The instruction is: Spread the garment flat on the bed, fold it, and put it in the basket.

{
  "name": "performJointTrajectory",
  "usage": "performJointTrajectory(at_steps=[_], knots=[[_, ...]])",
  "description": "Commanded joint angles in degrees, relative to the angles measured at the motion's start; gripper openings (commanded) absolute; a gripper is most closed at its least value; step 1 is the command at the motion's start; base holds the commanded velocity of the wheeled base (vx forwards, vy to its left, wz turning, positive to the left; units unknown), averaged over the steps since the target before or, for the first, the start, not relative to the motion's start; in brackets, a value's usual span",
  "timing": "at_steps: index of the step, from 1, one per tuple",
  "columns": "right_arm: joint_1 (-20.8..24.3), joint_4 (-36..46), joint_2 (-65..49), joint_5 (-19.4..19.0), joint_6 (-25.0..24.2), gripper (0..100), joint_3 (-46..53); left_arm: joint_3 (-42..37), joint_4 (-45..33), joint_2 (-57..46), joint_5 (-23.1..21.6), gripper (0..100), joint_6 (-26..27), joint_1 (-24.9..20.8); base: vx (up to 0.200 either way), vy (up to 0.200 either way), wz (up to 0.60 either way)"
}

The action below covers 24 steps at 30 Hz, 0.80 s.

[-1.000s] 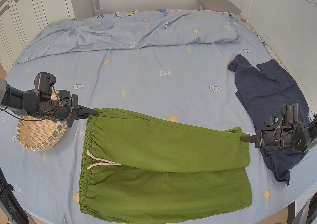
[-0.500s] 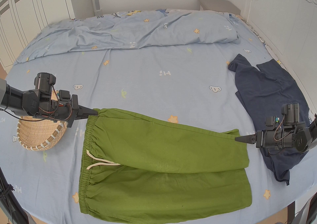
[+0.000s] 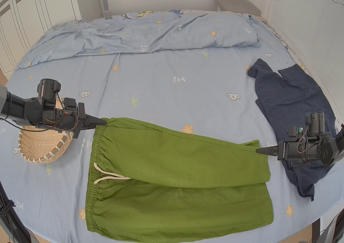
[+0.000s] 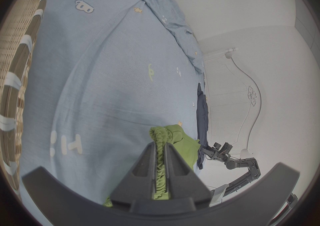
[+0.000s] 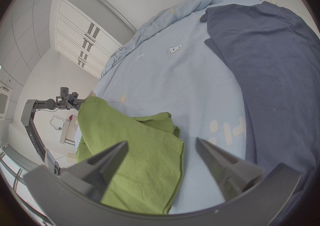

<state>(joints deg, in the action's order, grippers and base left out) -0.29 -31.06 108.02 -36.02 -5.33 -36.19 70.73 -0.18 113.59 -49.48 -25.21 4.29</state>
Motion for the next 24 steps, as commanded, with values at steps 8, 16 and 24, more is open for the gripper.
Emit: performJointTrajectory(at_steps=[8, 16, 24], knots=[[-0.1, -0.1, 0.3, -0.1, 0.0, 0, -0.1, 0.0, 0.0, 0.0, 0.0, 0, 0.0, 0.1, 0.0, 0.0, 0.0], [0.0, 0.1, -1.7, 0.2, -0.1, 0, -0.2, -0.8, 0.3, -0.7, 0.2, 0, 0.3, -0.1, 0.0, 0.0, 0.0], [0.2, 12.9, -14.5, 0.3, 0.0, 0, -7.7, -2.4, 1.0, -5.0, 6.5, 0, 6.0, -0.2, 0.0, 0.0, 0.0]])
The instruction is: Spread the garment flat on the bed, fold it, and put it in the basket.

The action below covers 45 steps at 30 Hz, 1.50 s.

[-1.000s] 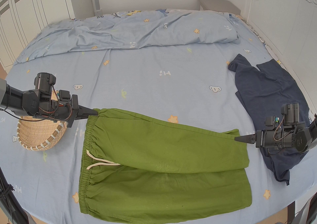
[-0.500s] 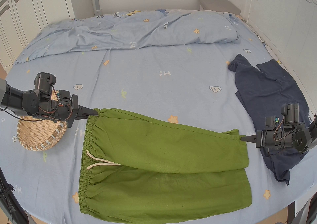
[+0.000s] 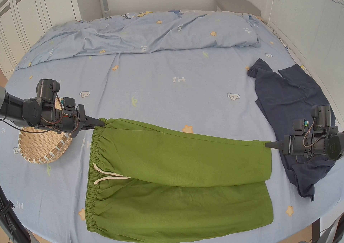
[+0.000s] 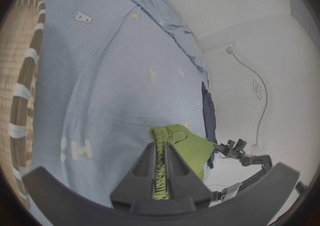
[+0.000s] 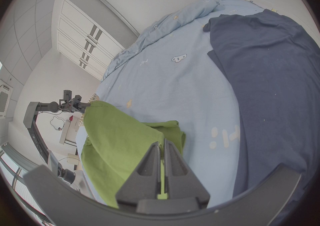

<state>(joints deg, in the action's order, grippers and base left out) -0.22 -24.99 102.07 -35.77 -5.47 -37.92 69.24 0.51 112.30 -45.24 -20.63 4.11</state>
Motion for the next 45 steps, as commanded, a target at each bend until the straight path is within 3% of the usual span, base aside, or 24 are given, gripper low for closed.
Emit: performJointTrajectory(at_steps=[1, 7, 12, 16, 22, 32, 38, 45], knots=[[0.1, 9.0, -9.8, 0.1, 0.1, 0, -7.6, -1.0, 0.3, -4.7, 2.3, 0, 1.3, -0.1, 0.0, 0.0, 0.0], [0.7, 15.0, -17.4, 0.0, 0.0, 0, -10.7, -1.6, 0.3, -8.2, 2.3, 0, 1.2, 0.0, 0.0, 0.0, 0.0], [5.4, 22.0, -23.6, 0.1, -0.3, 0, -14.5, -1.6, 0.4, -8.4, 2.3, 0, 1.2, 0.5, 0.0, 0.0, 0.0], [6.5, 27.5, -24.5, 1.1, -0.3, 0, -19.4, -1.4, 0.4, -9.3, 2.3, 0, 1.2, 0.7, 0.0, 0.0, 0.0], [6.2, 28.2, -23.9, 2.2, -0.3, 0, -22.6, -1.4, 0.9, -10.5, 2.3, 0, 1.2, 0.8, 0.0, 0.0, 0.0], [5.7, 27.1, -13.0, 4.4, -0.1, 0, -29.0, -2.0, 4.5, -10.2, 2.5, 0, 1.3, 1.0, 0.0, 0.0, 0.0], [5.7, 21.7, -5.4, 4.7, -0.2, 0, -32.6, -3.3, 7.8, -9.9, 3.1, 0, 1.5, 1.1, 0.0, 0.0, 0.0], [5.6, 19.5, 6.1, 5.4, -0.2, 0, -44.4, -4.8, 16.1, -7.0, 7.0, 0, 1.5, 2.0, 0.0, 0.0, 0.0]])
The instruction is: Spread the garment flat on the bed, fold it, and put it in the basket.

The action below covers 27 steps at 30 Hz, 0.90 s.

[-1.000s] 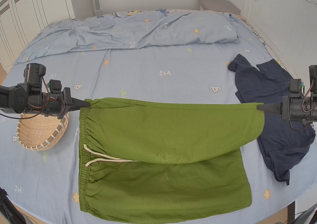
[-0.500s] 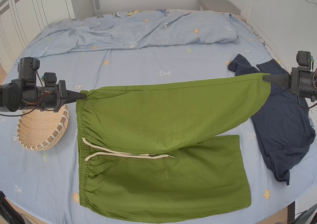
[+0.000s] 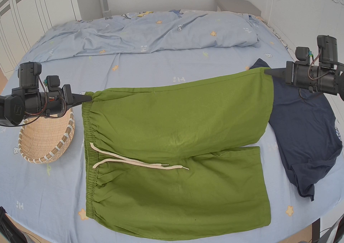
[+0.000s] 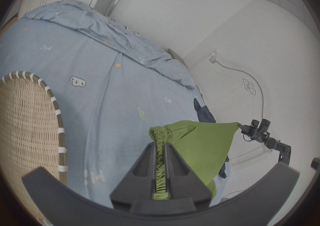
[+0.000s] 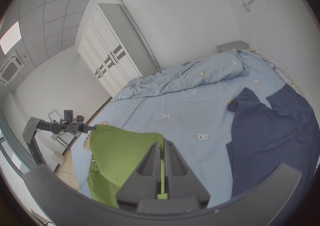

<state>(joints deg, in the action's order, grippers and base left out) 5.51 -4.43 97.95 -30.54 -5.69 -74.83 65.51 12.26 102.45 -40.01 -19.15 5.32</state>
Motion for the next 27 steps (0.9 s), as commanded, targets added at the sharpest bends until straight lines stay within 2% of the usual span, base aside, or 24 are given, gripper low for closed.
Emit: performJointTrajectory(at_steps=[1, 9, 12, 19, 23, 27], knots=[[-0.1, -1.1, 11.1, 0.2, 0.0, 0, -8.6, -1.1, 5.1, 3.4, 1.7, 0, 0.2, 1.2, 0.0, 0.0, 0.0], [-0.1, -3.4, 17.3, 0.4, -0.1, 0, -13.9, -1.0, 12.9, 7.3, 1.8, 0, 0.2, 1.4, 0.0, 0.0, 0.0], [0.2, -3.4, 19.7, 2.2, 0.0, 0, -16.7, -1.2, 15.5, 8.6, 1.9, 0, 0.2, 1.4, 0.0, 0.0, 0.0], [0.4, -2.9, 23.3, 2.8, -0.1, 0, -22.6, 0.1, 16.7, 10.1, 1.9, 0, 0.2, 1.3, 0.0, 0.0, 0.0], [0.4, -3.0, 27.1, 5.4, 0.0, 0, -27.5, 0.3, 19.6, 12.4, 2.7, 0, 0.1, 1.8, 0.0, 0.0, 0.0], [0.5, -2.8, 28.4, 5.5, 0.0, 0, -29.5, 0.8, 20.4, 13.1, 3.6, 0, 0.0, 1.8, 0.0, 0.0, 0.0]])
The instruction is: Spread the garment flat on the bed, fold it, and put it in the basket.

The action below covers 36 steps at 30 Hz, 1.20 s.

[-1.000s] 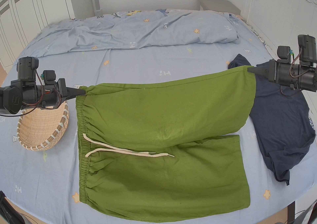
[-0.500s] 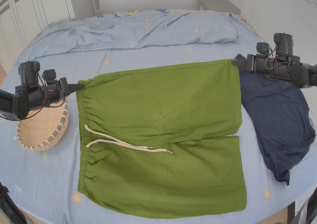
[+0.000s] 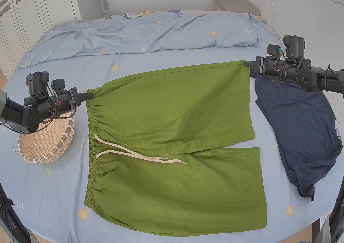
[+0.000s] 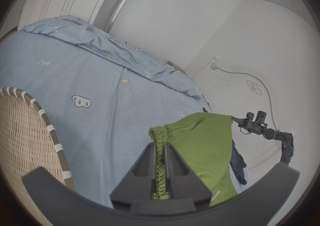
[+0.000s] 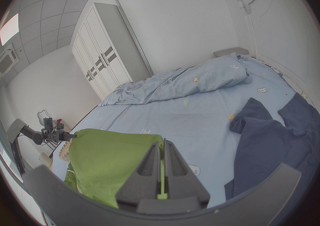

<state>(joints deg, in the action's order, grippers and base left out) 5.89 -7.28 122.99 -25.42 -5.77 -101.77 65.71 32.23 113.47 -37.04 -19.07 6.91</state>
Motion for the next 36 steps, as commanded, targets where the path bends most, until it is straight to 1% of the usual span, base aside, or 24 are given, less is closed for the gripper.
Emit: performJointTrajectory(at_steps=[1, 5, 12, 21, 22, 24, 25, 36], knots=[[0.1, 0.0, 3.7, 0.5, 0.1, 0, -3.0, 0.8, 0.5, 2.1, 0.6, 0, -0.2, 0.3, 0.0, 0.0, 0.0], [0.0, 0.1, 4.1, 0.6, 0.1, 0, -3.8, 1.2, 0.5, 2.7, 0.6, 0, -0.2, 0.3, 0.0, 0.0, 0.0], [-0.1, 0.0, 5.7, 0.9, 0.1, 0, -4.3, 3.2, 0.6, 5.4, 3.4, 0, -0.2, 0.3, 0.0, 0.0, 0.0], [0.2, 0.2, 6.1, 1.0, 0.1, 0, -4.7, 3.5, 0.6, 5.7, 3.5, 0, -0.2, 0.3, 0.0, 0.0, 0.0], [0.3, 0.2, 6.2, 1.0, 0.1, 100, -4.7, 3.6, 0.6, 5.9, 3.5, 0, -0.2, 0.2, 0.0, 0.0, 0.0], [0.5, 0.6, 6.8, 1.0, 0.1, 100, -4.8, 3.7, 0.6, 6.1, 3.5, 0, -0.2, 0.1, 0.0, 0.0, 0.0], [0.5, 0.6, 7.0, 1.0, 0.1, 100, -4.8, 3.7, 0.6, 6.1, 3.5, 100, -0.2, 0.0, 0.0, 0.0, 0.0], [0.0, 1.0, 5.2, 0.8, -0.2, 100, -4.1, 2.1, 3.2, 4.6, 4.2, 100, -0.1, -0.4, 0.0, 0.0, 0.0]])
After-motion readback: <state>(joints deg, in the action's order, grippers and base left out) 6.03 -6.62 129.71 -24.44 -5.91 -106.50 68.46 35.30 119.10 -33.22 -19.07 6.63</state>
